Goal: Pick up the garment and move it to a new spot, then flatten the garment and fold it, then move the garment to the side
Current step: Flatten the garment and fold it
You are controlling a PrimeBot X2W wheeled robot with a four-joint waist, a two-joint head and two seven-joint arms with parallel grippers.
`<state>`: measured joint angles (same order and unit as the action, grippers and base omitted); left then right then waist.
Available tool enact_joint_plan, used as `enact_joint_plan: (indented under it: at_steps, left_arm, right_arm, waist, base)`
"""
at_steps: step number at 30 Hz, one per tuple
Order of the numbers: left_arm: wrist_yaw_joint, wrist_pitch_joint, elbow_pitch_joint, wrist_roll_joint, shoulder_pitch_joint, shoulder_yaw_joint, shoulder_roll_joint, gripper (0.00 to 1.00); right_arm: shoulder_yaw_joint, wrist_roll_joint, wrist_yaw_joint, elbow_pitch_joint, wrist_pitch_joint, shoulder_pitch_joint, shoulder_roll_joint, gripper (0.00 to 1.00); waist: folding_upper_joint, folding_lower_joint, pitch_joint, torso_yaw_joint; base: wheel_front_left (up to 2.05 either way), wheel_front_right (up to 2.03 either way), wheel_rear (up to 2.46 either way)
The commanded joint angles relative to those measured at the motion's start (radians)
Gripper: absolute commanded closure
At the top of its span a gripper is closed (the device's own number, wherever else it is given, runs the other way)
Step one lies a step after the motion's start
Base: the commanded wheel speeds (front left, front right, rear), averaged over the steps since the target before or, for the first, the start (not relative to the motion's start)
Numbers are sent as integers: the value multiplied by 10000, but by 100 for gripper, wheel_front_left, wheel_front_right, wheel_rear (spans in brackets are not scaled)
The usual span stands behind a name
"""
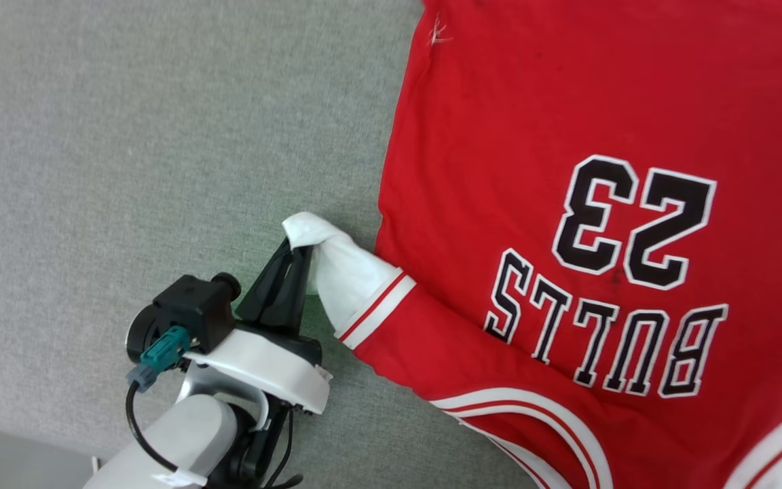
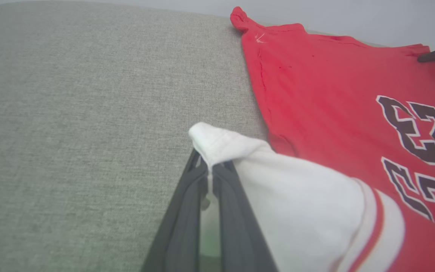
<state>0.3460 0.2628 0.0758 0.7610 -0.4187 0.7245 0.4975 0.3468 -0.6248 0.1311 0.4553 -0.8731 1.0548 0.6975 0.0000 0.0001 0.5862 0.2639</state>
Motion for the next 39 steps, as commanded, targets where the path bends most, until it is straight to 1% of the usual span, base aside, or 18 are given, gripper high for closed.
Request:
enact_joint_plan:
  at_steps: [1, 4, 6, 11, 13, 15, 17, 22, 24, 26, 27, 29, 31, 34, 39]
  left_arm:
    - [-18, 26, -18, -5, 163, -87, 44, 100]
    - [32, 26, -88, 70, 495, -224, 133, 100]
    - [64, 25, -125, 138, 725, -301, 200, 100]
    - [134, 26, -110, 453, 1429, -544, 386, 100]
    - [137, 22, -97, 529, 1617, -569, 460, 100]
    - [231, 18, -96, 622, 1889, -659, 579, 100]
    - [288, 18, -77, 695, 2106, -719, 662, 100]
    - [415, 19, -71, 841, 2597, -791, 823, 100]
    - [436, 16, -100, 875, 2755, -809, 872, 100]
    - [442, -11, -131, 923, 2874, -803, 925, 100]
    - [476, -9, -172, 967, 2974, -820, 956, 100]
    - [481, -6, -177, 985, 3057, -822, 970, 100]
    - [475, -5, -205, 1020, 3117, -809, 970, 100]
    - [435, -14, -246, 1028, 3127, -755, 959, 100]
    - [429, -51, -316, 999, 3076, -717, 977, 100]
  right_arm:
    - [146, -60, -8, -146, 244, -119, 154, 100]
    - [564, -367, -8, -426, 860, -390, 399, 100]
    - [858, -608, -9, -752, 1238, -679, 675, 100]
    - [1424, -1242, -9, -1765, 2178, -1906, 1536, 100]
    - [1442, -1541, -9, -2148, 2519, -2696, 1999, 100]
    - [1439, -1804, -9, -2560, 2782, -3513, 2399, 100]
    - [1262, -2081, -9, -2807, 3044, -4370, 2769, 100]
    - [395, -2464, -9, -3157, 3651, -6697, 3064, 100]
    - [-47, -2537, -9, -3211, 3861, -7608, 2994, 100]
    - [-483, -2608, -9, -3216, 4055, -8583, 2776, 100]
    - [-931, -2610, -9, -3248, 4206, -9499, 2562, 100]
    - [-1317, -2519, -9, -3231, 4270, -10384, 2288, 100]
    - [-1530, -2363, -9, -3180, 4250, -11163, 1921, 100]
    - [-1638, -2200, -9, -3085, 4140, -12161, 1207, 100]
    - [-1609, -1953, -9, -2824, 3965, -12950, 253, 100]
  waist:
    - [0, -1, -393, -229]
    - [0, -1, -993, -512]
    - [0, -1, -1401, -692]
    - [0, -1, -2409, -1198]
    - [0, -1, -2741, -1270]
    - [0, -1, -3037, -1457]
    - [0, -1, -3298, -1623]
    - [0, -1, -3815, -1951]
    - [0, -1, -3963, -2067]
    - [0, -1, -4103, -2152]
    - [0, -1, -4224, -2236]
    - [0, -1, -4298, -2283]
    - [0, -1, -4344, -2317]
    - [0, -1, -4372, -2313]
    - [0, -1, -4365, -2286]
  base:
    - [0, 0, 0]
    - [0, 0, 0]
    - [0, 0, 0]
    - [0, 0, 0]
    - [0, 0, 0]
    - [0, 0, 0]
    - [0, 0, 0]
    - [0, 0, 0]
    - [0, 0, 0]
    - [0, 0, 0]
    - [0, 0, 0]
    - [0, 0, 0]
    - [0, 0, 0]
    - [0, 0, 0]
    - [0, 0, 0]
